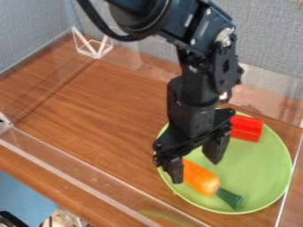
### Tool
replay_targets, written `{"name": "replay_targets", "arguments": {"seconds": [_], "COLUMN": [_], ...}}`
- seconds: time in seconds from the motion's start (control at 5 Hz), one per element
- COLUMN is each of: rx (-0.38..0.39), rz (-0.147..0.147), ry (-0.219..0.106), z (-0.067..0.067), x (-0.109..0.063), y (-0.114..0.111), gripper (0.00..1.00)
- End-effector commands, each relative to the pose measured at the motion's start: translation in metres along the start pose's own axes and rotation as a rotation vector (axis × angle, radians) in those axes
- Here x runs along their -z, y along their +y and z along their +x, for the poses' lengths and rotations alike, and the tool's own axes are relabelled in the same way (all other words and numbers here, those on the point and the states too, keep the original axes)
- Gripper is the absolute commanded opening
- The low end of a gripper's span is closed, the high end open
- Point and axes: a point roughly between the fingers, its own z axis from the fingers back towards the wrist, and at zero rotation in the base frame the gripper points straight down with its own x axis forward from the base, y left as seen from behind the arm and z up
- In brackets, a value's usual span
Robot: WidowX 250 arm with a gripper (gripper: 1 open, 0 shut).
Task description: Move the carrot from the green plate to the table
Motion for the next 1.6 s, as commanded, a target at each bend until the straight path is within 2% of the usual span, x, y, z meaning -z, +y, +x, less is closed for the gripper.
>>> {"name": "replay_targets", "arguments": {"seconds": [0.0, 1.4], "rx": [-0.015, 0.030], "rz": [-0.030, -0.075], "ry": [-0.014, -0.054], "z": [0.0035, 0.0019], "x": [-0.0047, -0.0108], "y": [-0.0060, -0.0134], "gripper": [1.00, 1.00]}}
